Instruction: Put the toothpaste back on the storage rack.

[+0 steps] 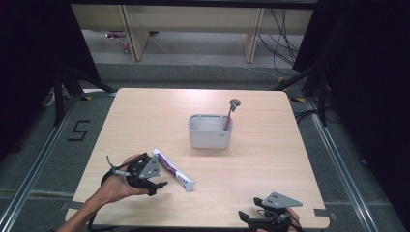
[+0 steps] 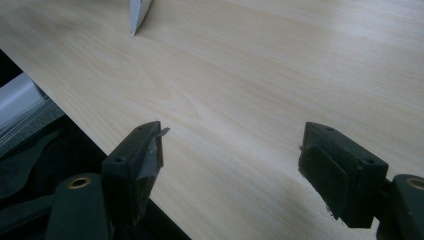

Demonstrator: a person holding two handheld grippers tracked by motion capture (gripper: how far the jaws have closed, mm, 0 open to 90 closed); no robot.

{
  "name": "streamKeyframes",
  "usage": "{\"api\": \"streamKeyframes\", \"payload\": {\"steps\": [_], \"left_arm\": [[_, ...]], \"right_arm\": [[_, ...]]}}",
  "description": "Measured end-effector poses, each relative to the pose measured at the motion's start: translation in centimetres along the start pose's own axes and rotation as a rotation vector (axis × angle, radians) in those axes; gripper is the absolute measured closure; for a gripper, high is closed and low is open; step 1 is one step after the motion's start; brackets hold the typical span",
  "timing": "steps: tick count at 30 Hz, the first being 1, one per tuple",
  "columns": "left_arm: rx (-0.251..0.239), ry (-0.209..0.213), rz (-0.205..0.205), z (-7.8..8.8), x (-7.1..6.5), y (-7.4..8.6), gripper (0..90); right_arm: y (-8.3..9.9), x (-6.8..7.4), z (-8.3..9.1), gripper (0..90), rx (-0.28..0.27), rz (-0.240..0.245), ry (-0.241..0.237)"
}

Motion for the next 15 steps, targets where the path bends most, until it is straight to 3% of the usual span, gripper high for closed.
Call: {"api": "streamKeyframes", "payload": {"steps": [1, 8, 11, 12, 13, 15], "left_arm": [[0.011, 0.011, -0.023, -0.1, 0.2, 0.0, 26.5], [0.034, 0.019, -0.059, -0.6, 2.1, -0.6, 25.9], [0.036, 0.031, -0.054, -0.7, 2.4, -0.7, 25.9], [0.041, 0.035, -0.055, -0.8, 2.6, -0.8, 25.9], [0.048, 0.035, -0.061, -1.1, 2.9, -1.0, 25.9], [0.039, 0.04, -0.054, -1.4, 3.1, -1.2, 25.8]], "right_arm": [[0.0, 0.0, 0.0, 25.9, 0.0, 0.0, 0.0], [0.0, 0.1, 0.0, 26.0, 0.005, 0.003, -0.006], [0.0, 0.1, 0.0, 26.0, 0.005, 0.009, -0.005], [0.0, -0.1, 0.0, 26.0, 0.003, 0.031, 0.009], [0.0, 0.1, 0.0, 26.0, 0.009, 0.009, -0.004], [0.0, 0.0, 0.0, 26.0, 0.006, 0.014, 0.0]]}}
Point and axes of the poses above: each handheld gripper's, and its own axes: z roughly backward along the jaws, y roughly out of its underside, x roughly to its left, the point moved 6 cm from there along -z, roughly forward along the jaws, and after that the axes turned 15 degrees about x, right-handed, at the moved point
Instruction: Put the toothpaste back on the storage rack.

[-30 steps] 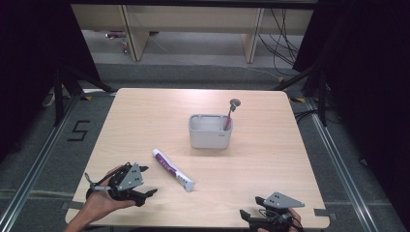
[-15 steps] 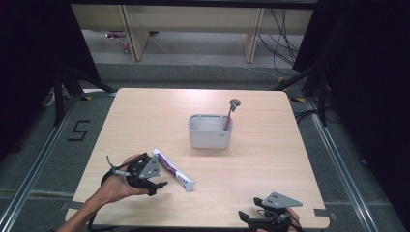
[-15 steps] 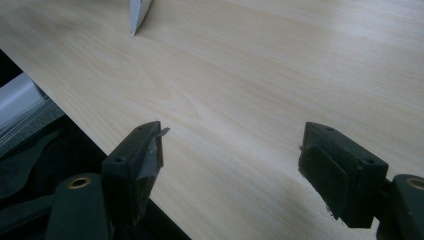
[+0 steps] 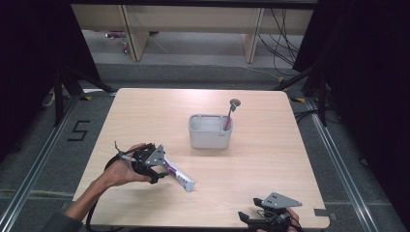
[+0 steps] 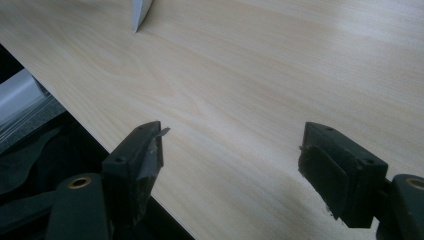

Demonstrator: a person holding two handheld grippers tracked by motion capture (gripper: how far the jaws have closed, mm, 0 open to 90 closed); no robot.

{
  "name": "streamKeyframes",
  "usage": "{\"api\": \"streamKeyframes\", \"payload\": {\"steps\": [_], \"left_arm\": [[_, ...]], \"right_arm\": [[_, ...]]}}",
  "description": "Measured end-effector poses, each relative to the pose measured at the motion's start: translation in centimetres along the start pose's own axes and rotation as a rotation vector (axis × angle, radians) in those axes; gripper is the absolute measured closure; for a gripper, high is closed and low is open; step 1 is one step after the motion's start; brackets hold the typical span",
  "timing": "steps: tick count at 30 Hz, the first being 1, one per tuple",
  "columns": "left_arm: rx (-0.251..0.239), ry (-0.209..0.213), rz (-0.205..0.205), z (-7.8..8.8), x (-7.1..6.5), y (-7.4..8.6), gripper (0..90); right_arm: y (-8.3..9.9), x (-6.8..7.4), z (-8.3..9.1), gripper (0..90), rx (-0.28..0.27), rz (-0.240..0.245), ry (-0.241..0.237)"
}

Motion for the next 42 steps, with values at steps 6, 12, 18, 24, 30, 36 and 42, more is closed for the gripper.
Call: {"api": "streamKeyframes", "payload": {"steps": [6, 12, 18, 24, 30, 36, 42], "left_arm": [[0.042, 0.017, -0.023, -0.8, 0.4, -0.2, 26.6], [0.07, 0.03, -0.07, -1.3, 0.6, -0.8, 29.0], [0.102, 0.059, -0.108, -2.0, 0.4, -1.1, 30.6], [0.11, 0.1, -0.105, -2.7, 0.7, -1.0, 29.6], [0.137, 0.119, -0.098, -3.5, 0.9, -0.8, 33.3], [0.155, 0.115, -0.114, -3.8, 0.9, -1.0, 38.7], [0.169, 0.135, -0.107, -3.9, 0.6, -1.2, 52.3]], "right_arm": [[0.0, -0.1, -0.1, 26.2, -0.005, 0.02, 0.014], [0.0, 0.1, -0.1, 26.4, 0.003, 0.008, -0.013], [0.0, 0.1, 0.0, 26.5, 0.001, 0.009, -0.009], [-0.2, -0.1, 0.1, 27.0, -0.016, 0.022, 0.007], [-0.1, -0.2, 0.2, 27.0, -0.012, 0.013, 0.01], [-0.1, -0.2, 0.2, 27.1, -0.013, 0.021, 0.01], [-0.1, -0.1, 0.2, 27.2, -0.012, 0.014, 0.007]]}}
Point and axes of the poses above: each handheld gripper's, and its own axes: z roughly backward along the jaws, y roughly out of its underside, x roughly to its left, the point moved 6 cm from there along -z, roughly forward along the jaws, and after that the axes turned 15 degrees about x, right-handed, at the moved point
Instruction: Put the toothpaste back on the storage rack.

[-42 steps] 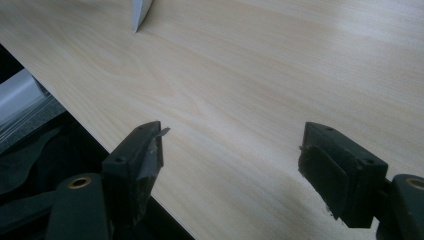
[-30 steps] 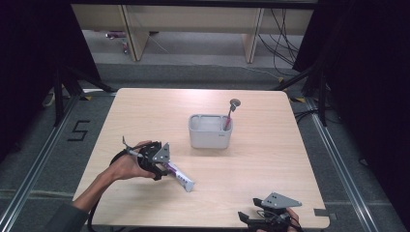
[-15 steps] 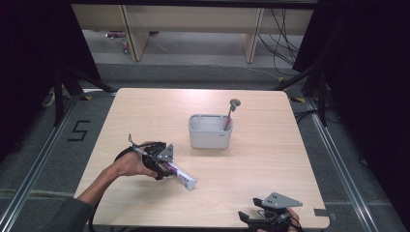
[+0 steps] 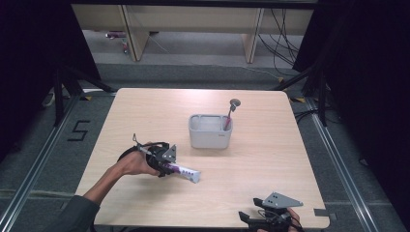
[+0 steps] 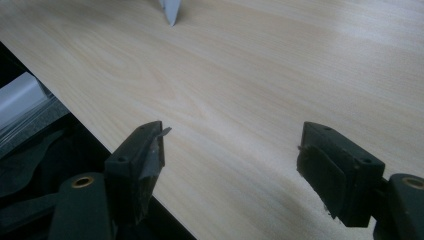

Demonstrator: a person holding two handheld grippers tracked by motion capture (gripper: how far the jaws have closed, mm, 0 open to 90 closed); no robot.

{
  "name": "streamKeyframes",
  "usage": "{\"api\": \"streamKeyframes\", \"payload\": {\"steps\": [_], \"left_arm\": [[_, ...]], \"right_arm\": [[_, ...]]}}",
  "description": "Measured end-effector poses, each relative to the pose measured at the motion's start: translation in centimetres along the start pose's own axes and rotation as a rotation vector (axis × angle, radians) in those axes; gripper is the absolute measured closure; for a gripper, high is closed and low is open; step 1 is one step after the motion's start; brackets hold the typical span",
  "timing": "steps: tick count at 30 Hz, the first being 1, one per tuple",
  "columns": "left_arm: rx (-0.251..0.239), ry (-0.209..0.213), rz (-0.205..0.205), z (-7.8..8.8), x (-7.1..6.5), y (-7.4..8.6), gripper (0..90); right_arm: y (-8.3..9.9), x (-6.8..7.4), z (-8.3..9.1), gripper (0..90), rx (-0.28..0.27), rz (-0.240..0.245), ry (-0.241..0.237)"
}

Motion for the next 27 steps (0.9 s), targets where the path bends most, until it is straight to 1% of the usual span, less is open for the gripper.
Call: {"api": "streamKeyframes", "payload": {"steps": [1, 3, 4, 6, 7, 9, 13, 14, 16, 17, 18, 19, 21, 23, 27], "left_arm": [[0.004, 0.002, -0.001, 0.0, -0.05, -0.01, 53.5], [0.007, 0.004, -0.003, 0.0, -0.06, -0.02, 55.5], [0.029, 0.006, -0.011, 0.07, -0.04, -0.04, 56.6], [0.041, 0.006, -0.006, 0.03, -0.09, -0.17, 58.8], [0.041, 0.006, -0.006, 0.03, -0.09, -0.17, 59.9], [0.057, 0.002, -0.012, 0.03, -0.13, -0.44, 62.0], [0.071, 0.001, -0.009, 0.07, -0.03, -0.65, 65.2], [0.08, 0.008, 0.001, 0.18, 0.03, -0.7, 65.9], [0.082, 0.005, 0.006, 0.25, 0.13, -0.73, 68.6], [0.084, 0.01, 0.02, 0.34, 0.15, -0.73, 68.6], [0.087, 0.004, 0.026, 0.42, 0.33, -0.76, 72.4], [0.092, 0.009, 0.046, 0.43, 0.33, -0.72, 72.4], [0.098, 0.016, 0.061, 0.35, 0.48, -0.67, 73.3], [0.141, 0.026, 0.067, -0.22, 0.4, -0.47, 73.6], [0.142, 0.029, 0.066, -0.34, 0.47, -0.54, 74.6]], "right_arm": [[-0.05, -0.05, -0.01, 27.2, -0.003, 0.009, 0.001], [-0.07, -0.08, -0.04, 27.2, -0.004, 0.01, 0.006], [-0.05, -0.02, -0.03, 27.3, -0.002, 0.005, 0.0], [-0.1, 0.02, -0.14, 27.4, -0.008, 0.006, -0.009], [-0.1, 0.02, -0.14, 27.4, -0.008, 0.006, -0.009], [-0.07, -0.04, 0.0, 27.4, -0.003, 0.007, 0.002], [-0.07, -0.04, -0.04, 27.4, -0.002, 0.008, -0.006], [-0.06, -0.01, -0.08, 27.4, -0.002, 0.008, -0.01], [-0.08, 0.01, -0.08, 27.5, -0.009, 0.004, -0.008], [-0.07, 0.02, -0.02, 27.5, -0.008, 0.005, -0.006], [-0.1, 0.07, -0.07, 27.7, -0.008, 0.006, -0.009], [-0.1, 0.07, -0.07, 27.7, -0.008, 0.006, -0.009], [-0.1, 0.1, -0.02, 27.7, -0.008, 0.007, -0.007], [-0.11, 0.1, -0.04, 27.7, -0.008, 0.007, -0.01], [-0.11, 0.1, -0.02, 27.8, -0.011, 0.008, -0.014]]}}
Point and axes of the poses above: each handheld gripper's, and its own axes: z roughly backward along the jaws, y roughly out of its underside, x roughly to its left, the point moved 6 cm from there along -z, roughly forward along the jaws, and after that the axes turned 15 degrees about x, right-handed, at the moved point
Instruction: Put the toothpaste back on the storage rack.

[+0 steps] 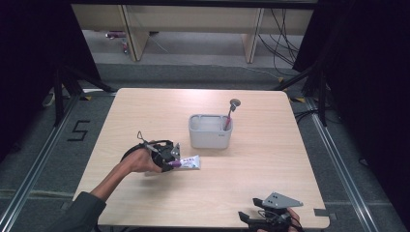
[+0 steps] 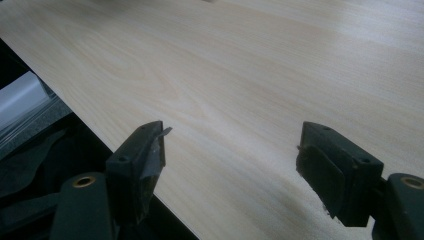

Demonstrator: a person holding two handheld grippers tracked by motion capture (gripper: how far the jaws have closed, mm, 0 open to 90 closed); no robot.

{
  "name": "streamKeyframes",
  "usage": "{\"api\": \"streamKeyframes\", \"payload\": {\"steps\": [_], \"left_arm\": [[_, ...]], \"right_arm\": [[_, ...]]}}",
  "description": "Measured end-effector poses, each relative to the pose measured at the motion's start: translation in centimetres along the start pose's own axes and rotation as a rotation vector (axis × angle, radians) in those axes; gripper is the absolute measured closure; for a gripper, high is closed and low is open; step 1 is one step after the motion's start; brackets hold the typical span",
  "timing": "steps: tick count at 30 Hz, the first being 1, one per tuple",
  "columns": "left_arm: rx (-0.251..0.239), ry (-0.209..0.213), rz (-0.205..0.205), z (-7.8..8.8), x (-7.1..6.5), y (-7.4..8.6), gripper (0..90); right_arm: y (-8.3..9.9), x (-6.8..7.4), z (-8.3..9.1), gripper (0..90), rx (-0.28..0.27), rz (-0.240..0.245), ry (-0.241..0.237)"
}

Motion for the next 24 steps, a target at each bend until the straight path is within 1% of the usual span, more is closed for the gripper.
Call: {"api": "streamKeyframes", "payload": {"steps": [3, 6, 8, 11, 12, 13, 14, 15, 16, 17, 18, 19, 20, 21, 22, 23, 24], "left_arm": [[0.003, 0.007, 0.008, 0.01, 0.01, 0.0, 75.0], [0.004, 0.013, 0.014, 0.0, 0.02, -0.02, 75.2], [0.007, 0.015, 0.017, 0.01, 0.02, -0.04, 75.4], [0.015, 0.018, 0.023, 0.04, 0.2, -0.08, 75.6], [0.035, 0.037, 0.033, 0.1, 0.23, -0.12, 75.6], [0.046, 0.041, 0.035, 0.12, 0.26, -0.19, 75.6], [0.046, 0.041, 0.035, 0.12, 0.26, -0.19, 75.6], [0.073, 0.048, 0.042, 0.19, 0.3, -0.38, 75.6], [0.083, 0.051, 0.048, 0.19, 0.28, -0.48, 75.6], [0.083, 0.051, 0.048, 0.19, 0.28, -0.48, 75.6], [0.099, 0.06, 0.061, 0.2, 0.23, -0.59, 75.6], [0.107, 0.059, 0.058, 0.22, 0.32, -0.63, 75.7], [0.111, 0.073, 0.073, 0.2, 0.22, -0.65, 75.7], [0.118, 0.078, 0.076, 0.21, 0.28, -0.67, 75.8], [0.124, 0.077, 0.07, 0.22, 0.38, -0.72, 75.8], [0.13, 0.08, 0.073, 0.21, 0.37, -0.76, 75.8], [0.13, 0.08, 0.073, 0.21, 0.37, -0.76, 75.8]], "right_arm": [[0.0, -0.07, -0.03, 27.8, 0.001, 0.001, 0.006], [0.0, 0.0, -0.03, 27.8, 0.002, 0.001, -0.001], [0.01, -0.07, -0.01, 27.8, 0.001, 0.001, 0.007], [0.02, -0.04, -0.04, 27.8, 0.004, -0.001, 0.005], [0.01, -0.04, -0.05, 27.8, 0.004, -0.001, 0.005], [0.0, -0.03, -0.08, 27.8, 0.002, -0.001, 0.005], [0.0, -0.03, -0.08, 27.8, 0.002, -0.001, 0.005], [0.06, -0.03, -0.04, 27.8, 0.01, 0.003, 0.007], [0.06, 0.01, -0.05, 27.8, 0.01, 0.003, 0.001], [0.06, 0.01, -0.05, 27.8, 0.01, 0.003, 0.001], [0.04, -0.02, -0.09, 27.8, 0.006, 0.003, 0.003], [0.05, -0.05, -0.08, 27.8, 0.006, 0.003, 0.006], [0.1, -0.03, -0.07, 27.8, 0.012, 0.001, 0.003], [0.1, 0.04, -0.12, 27.8, 0.012, 0.002, -0.005], [0.1, 0.09, -0.15, 27.8, 0.015, 0.001, -0.011], [0.08, 0.02, -0.14, 27.8, 0.016, 0.013, -0.002], [0.11, 0.08, -0.09, 27.8, 0.019, 0.005, 0.0]]}}
Point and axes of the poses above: each handheld gripper's, and its own axes: z roughly backward along the jaws, y roughly out of its underside, x roughly to its left, the point moved 6 cm from there along -z, roughly forward along the jaws, and after that the axes turned 15 degrees about x, right-handed, at the moved point
